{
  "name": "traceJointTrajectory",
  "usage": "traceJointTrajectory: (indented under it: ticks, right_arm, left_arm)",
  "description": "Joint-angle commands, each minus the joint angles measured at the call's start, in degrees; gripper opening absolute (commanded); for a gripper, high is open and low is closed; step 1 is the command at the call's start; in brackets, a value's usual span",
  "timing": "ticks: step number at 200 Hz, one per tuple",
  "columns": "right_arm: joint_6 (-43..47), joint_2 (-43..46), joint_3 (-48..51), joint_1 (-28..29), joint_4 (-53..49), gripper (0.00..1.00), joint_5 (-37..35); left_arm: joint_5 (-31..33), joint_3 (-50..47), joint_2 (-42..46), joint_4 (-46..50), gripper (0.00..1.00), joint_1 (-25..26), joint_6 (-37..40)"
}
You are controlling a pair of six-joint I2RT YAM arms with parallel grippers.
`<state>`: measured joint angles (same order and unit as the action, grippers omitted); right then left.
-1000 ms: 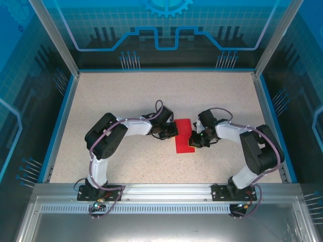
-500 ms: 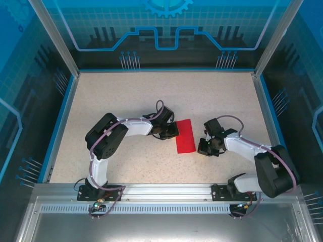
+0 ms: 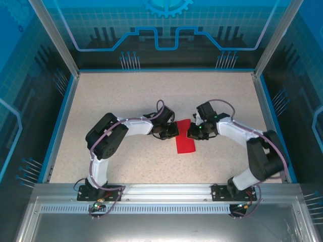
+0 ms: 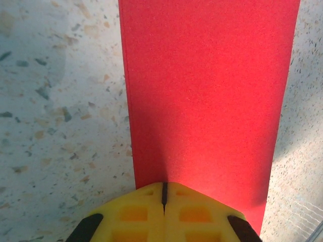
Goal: Fold a paper plane with a square sheet of paper (pick it up from the middle)
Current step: Fold the square sheet of paper in half at the center of the table.
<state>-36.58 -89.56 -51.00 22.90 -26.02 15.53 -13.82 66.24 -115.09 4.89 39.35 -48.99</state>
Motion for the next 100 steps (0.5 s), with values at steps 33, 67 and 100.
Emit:
traceJointTrajectory:
  ticks: [33, 67, 100]
  right_arm:
    - [0.7, -5.6, 0.3, -1.5, -1.7, 0.00, -5.1]
    - [1.0, -5.9, 3.1, -2.5, -5.0, 0.00, -9.1]
    - [1.0, -6.2, 4.4, -2.8, -5.2, 0.00, -8.6]
  left_arm:
    - [7.1, -4.9, -7.4, 15.7, 0.00, 1.0, 1.3]
    - [7.1, -5.4, -7.4, 15.4, 0.00, 1.0, 1.2]
    - [7.1, -5.7, -7.3, 15.1, 0.00, 1.0, 1.1]
